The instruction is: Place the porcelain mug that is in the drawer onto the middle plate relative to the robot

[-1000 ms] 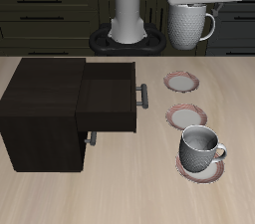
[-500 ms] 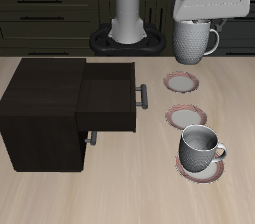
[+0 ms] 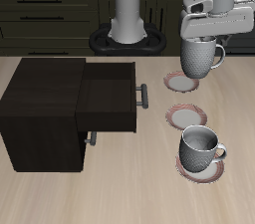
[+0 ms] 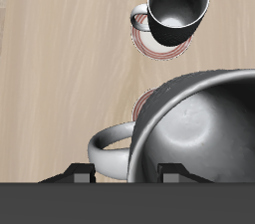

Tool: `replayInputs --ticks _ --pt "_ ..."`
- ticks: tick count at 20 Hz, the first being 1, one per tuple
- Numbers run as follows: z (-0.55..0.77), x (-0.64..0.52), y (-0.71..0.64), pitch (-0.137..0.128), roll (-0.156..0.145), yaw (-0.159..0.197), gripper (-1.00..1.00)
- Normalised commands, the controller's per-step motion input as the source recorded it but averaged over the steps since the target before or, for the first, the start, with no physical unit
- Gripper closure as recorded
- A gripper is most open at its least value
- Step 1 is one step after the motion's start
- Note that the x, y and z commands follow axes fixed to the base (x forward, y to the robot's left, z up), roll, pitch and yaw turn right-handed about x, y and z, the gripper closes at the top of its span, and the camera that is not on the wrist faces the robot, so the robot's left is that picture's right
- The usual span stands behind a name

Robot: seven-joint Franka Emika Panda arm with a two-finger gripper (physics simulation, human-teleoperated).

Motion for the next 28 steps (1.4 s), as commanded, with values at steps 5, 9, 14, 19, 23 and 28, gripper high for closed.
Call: replayInputs --ticks 5,9,14,19,23,28 --pt "-0.29 0.03 0.10 0.016 0.028 0.003 1.00" --pt "-0.29 0.17 -0.09 -0.008 -0.008 -0.011 1.00" --pt "-0.34 0.04 -0.03 0.023 -0.018 -0.001 1.00" --pt "-0.38 0.03 0.09 0.019 0.003 0.024 1.00" --pt "-0.18 0.08 -0.07 0.003 -0.014 0.002 1.00" --pt "-0.32 0.08 -0.02 0.021 -0.014 0.013 1.00"
